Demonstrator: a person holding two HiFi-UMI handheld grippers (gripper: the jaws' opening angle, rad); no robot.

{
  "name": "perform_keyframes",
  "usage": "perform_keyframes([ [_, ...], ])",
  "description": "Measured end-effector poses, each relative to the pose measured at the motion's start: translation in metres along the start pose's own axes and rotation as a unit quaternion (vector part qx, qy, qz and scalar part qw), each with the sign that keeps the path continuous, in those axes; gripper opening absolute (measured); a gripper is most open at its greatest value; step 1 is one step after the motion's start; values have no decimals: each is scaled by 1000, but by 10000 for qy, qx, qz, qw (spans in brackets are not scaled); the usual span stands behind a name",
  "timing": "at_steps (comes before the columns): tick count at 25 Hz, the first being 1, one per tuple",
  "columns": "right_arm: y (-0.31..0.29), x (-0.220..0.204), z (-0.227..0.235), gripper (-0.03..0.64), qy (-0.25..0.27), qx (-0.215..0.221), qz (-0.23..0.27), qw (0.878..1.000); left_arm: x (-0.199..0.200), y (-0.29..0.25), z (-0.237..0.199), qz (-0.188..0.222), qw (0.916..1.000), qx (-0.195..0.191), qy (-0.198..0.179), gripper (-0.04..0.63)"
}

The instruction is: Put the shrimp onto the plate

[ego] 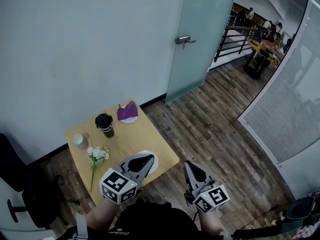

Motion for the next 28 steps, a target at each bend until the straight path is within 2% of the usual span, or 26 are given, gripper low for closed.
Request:
perform_keyframes([
  [28,-1,1,-7,-3,153,83,-105,9998,3,0,-1,-52,10000,-41,-45,4],
])
Point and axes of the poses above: the fingertips, and each gripper's own axes: y backward along the fingers, z to its right, x out of its top, the point moved 5 cm from there along y, backward along the fingers, and after that the axes turned 8 degrees about y, right-handed, at the moved point
